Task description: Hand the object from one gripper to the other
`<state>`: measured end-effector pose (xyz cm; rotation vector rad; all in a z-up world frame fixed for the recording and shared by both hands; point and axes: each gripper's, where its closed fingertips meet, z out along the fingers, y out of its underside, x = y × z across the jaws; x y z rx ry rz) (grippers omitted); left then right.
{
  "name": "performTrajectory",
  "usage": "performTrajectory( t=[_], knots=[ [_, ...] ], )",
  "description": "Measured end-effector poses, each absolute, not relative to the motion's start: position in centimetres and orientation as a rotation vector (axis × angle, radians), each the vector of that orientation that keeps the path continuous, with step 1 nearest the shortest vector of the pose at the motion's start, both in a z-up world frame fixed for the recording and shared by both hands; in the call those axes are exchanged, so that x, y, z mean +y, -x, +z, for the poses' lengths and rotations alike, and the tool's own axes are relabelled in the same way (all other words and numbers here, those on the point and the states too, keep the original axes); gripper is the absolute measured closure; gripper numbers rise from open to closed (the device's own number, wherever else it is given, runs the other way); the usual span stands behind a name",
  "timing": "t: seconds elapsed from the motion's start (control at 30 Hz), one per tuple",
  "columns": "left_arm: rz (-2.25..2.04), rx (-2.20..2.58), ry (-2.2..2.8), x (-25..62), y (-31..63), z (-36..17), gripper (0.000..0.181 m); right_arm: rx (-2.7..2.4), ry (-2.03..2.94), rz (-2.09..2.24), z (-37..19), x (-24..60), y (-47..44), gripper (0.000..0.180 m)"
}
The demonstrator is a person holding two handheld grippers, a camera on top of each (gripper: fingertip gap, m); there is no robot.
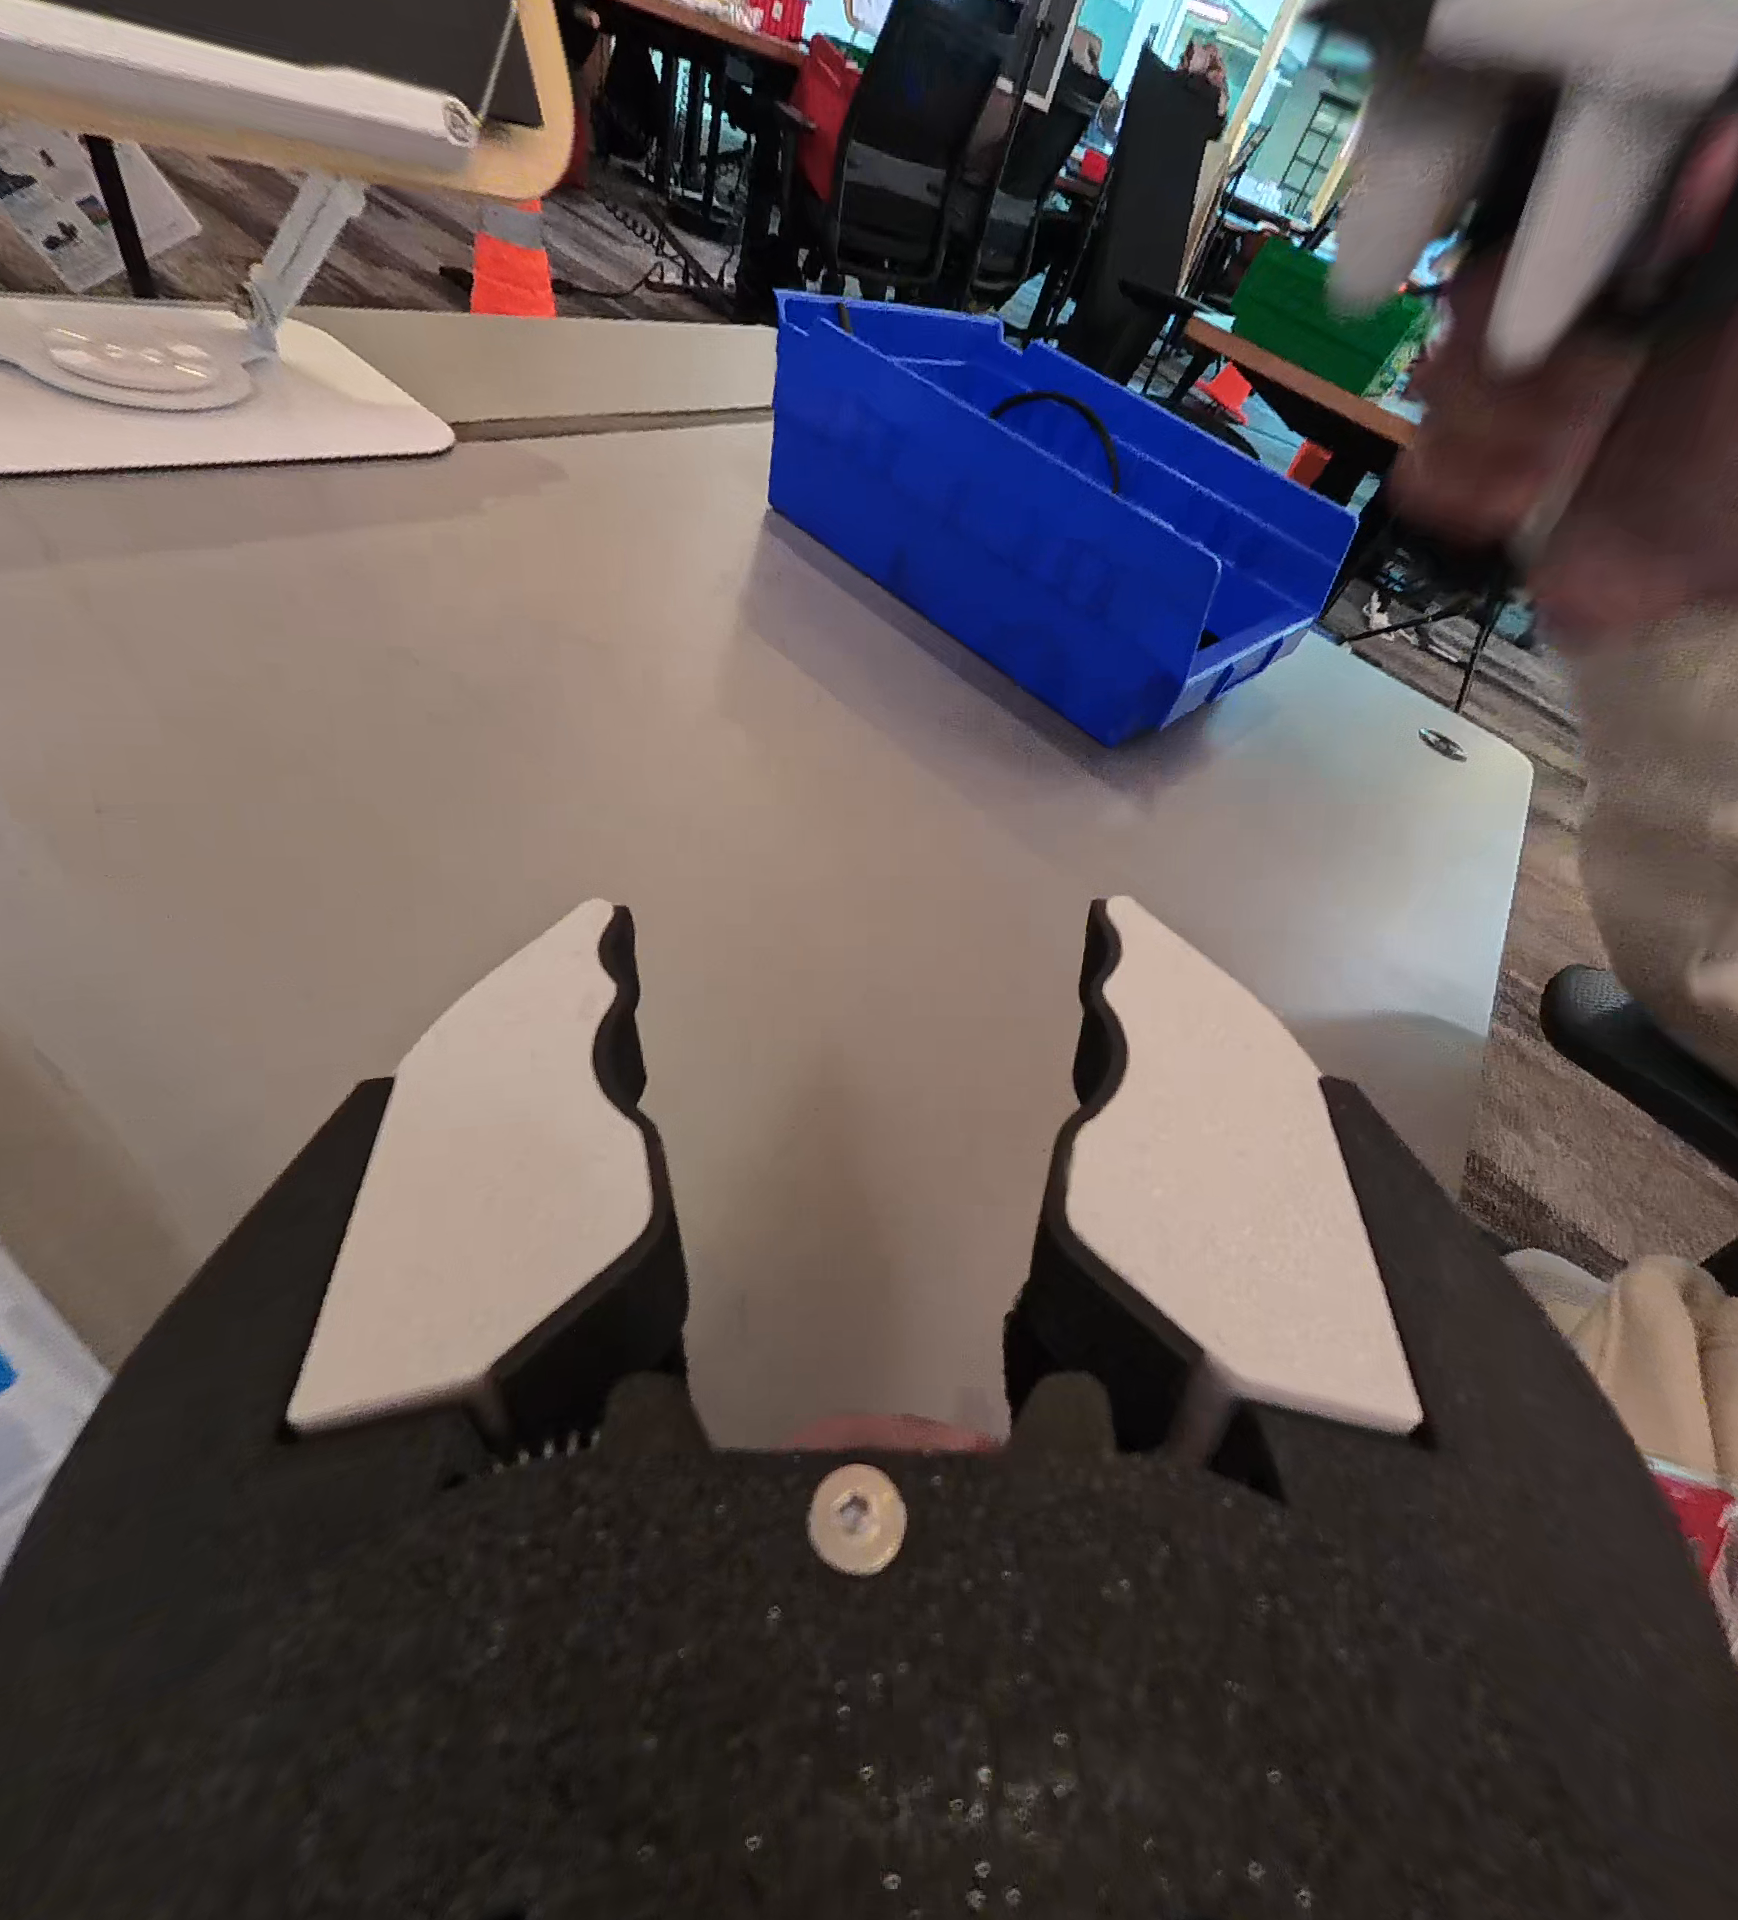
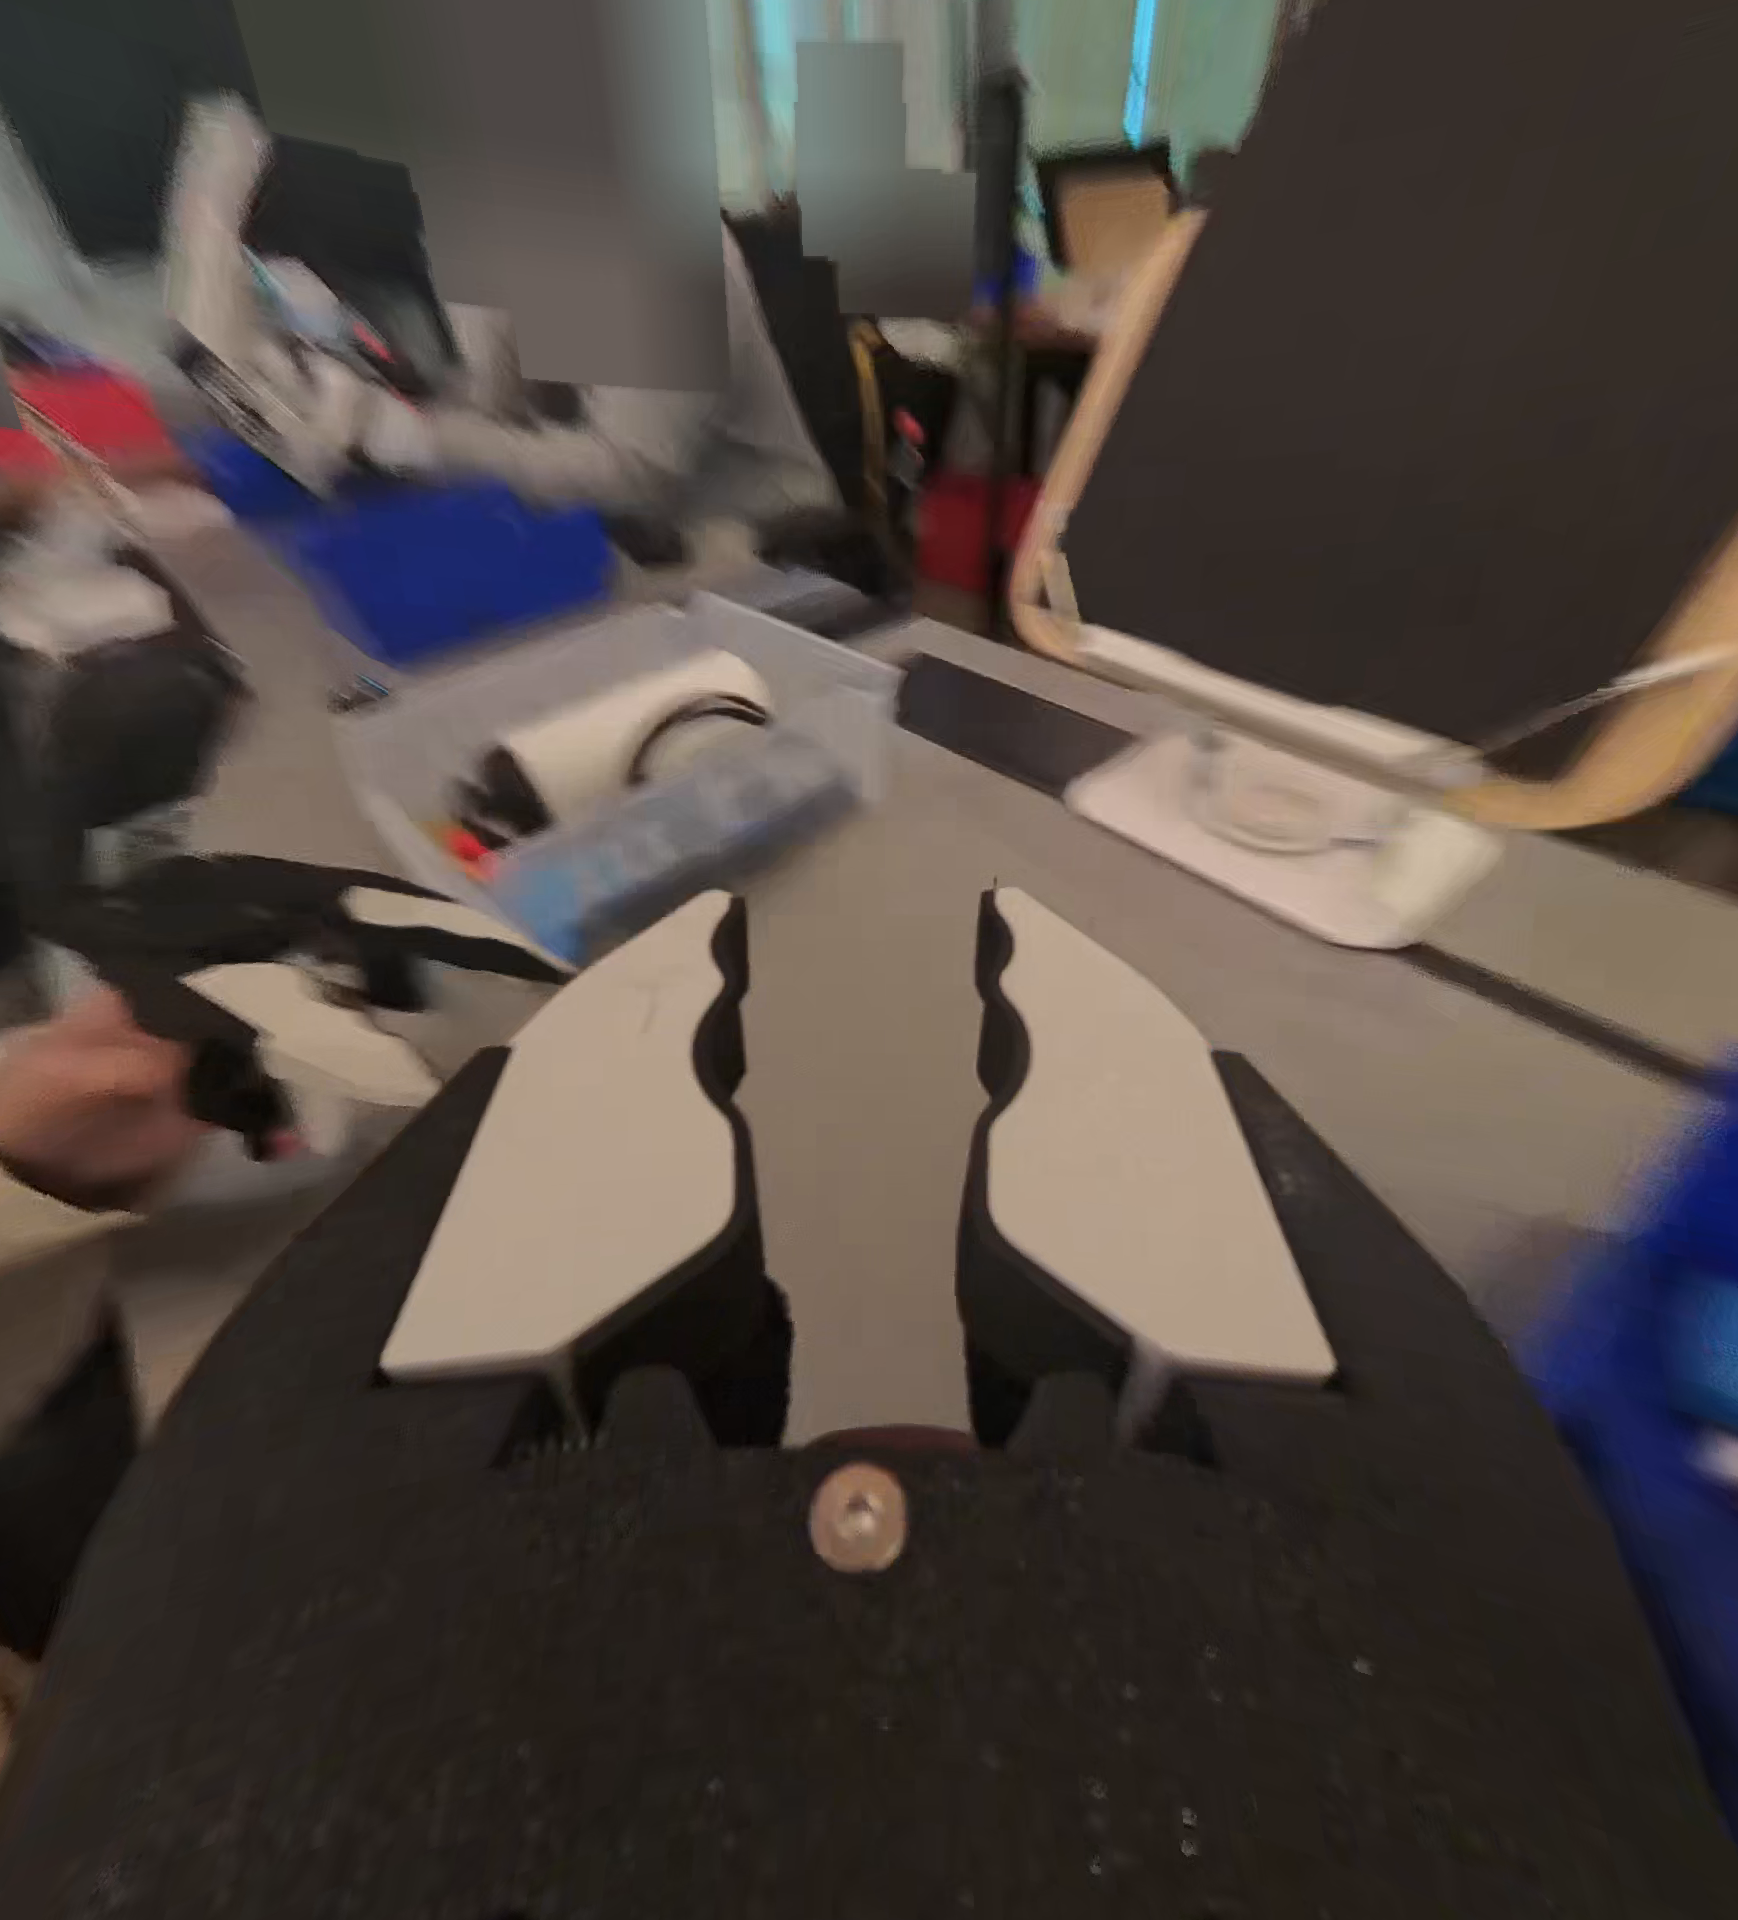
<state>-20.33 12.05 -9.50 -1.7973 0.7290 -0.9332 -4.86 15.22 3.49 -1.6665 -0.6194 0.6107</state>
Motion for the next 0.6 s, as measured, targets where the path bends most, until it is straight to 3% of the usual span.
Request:
performTrajectory(
  t=[0.07,0.13,0.17,0.2,0.4,0.47,0.6],
  knots=[
    [-0.92,0.707,1.794,12.2,21.0,-9.2,0.107,-0.576,1.642,0.748,-2.7,13.3,9.3,0.107],
    [-0.889,0.717,1.797,12.5,22.0,-8.8,0.134,-0.586,1.722,0.686,-9.1,11.8,10.8,0.121],
    [-0.859,0.724,1.79,12.8,22.6,-8.4,0.134,-0.592,1.741,0.693,-10.3,11.5,11.6,0.114],
    [-0.824,0.704,1.778,13.3,23.6,-7.9,0.133,-0.607,1.754,0.715,-10.3,11.4,12.2,0.106],
    [-0.411,0.48,1.987,21.6,34.5,-5.6,0.129,-0.711,1.693,0.55,-10.3,12.1,11.6,0.119],
    [-0.209,0.44,2.126,25.1,38.1,-6.1,0.12,-0.728,1.697,0.582,-10.8,11.6,11.9,0.122],
    [0.1,0.501,2.325,31.3,40.5,-8.8,0.118,-0.779,1.692,0.576,-11.2,11.6,12.5,0.124]
  ],
)
